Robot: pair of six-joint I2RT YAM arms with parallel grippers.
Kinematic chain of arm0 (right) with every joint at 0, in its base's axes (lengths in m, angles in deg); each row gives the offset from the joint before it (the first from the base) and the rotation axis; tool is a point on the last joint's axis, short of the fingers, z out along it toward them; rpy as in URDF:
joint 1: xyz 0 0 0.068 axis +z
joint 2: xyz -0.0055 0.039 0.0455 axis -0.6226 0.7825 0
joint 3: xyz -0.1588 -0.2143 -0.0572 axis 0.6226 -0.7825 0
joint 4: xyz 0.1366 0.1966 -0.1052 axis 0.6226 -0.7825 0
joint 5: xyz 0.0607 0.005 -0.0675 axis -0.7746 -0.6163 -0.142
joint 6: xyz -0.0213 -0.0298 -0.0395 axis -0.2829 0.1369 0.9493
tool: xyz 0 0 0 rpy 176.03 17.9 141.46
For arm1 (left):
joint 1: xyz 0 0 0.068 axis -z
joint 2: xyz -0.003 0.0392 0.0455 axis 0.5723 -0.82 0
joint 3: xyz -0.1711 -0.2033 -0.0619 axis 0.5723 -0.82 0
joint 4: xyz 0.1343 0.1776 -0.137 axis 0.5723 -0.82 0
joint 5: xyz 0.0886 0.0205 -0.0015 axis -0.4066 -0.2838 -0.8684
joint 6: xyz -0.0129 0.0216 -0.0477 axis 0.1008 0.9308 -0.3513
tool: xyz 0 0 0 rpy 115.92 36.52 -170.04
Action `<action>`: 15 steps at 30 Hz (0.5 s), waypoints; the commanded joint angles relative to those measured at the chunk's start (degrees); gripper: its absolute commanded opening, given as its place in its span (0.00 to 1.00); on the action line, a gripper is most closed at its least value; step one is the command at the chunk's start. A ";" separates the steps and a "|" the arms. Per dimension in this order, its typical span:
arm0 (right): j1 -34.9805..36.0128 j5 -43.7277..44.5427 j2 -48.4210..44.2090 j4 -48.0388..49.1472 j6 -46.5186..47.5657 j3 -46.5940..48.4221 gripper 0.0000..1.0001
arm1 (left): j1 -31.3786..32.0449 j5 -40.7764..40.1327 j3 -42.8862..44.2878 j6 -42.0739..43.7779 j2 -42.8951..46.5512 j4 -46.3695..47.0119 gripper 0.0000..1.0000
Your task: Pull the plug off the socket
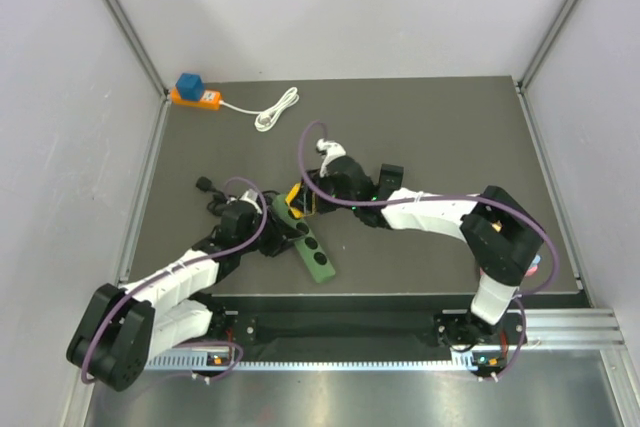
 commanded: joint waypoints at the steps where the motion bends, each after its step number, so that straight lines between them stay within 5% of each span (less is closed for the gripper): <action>1: -5.65 -17.59 -7.61 19.89 -14.25 -3.25 0.00 | -2.05 -10.84 -1.11 -0.39 -1.01 -8.65 0.00; 7: -1.80 0.48 -7.79 -2.75 3.25 6.22 0.00 | -2.14 -11.80 0.91 1.10 -0.66 -11.82 0.00; 13: -7.68 1.47 -8.75 -8.99 8.55 5.53 0.00 | -4.77 -13.30 3.72 5.84 0.48 -17.96 0.00; 15: -11.61 -5.95 -8.58 -8.83 11.70 4.39 0.00 | -7.40 -12.77 4.25 7.42 1.18 -18.93 0.00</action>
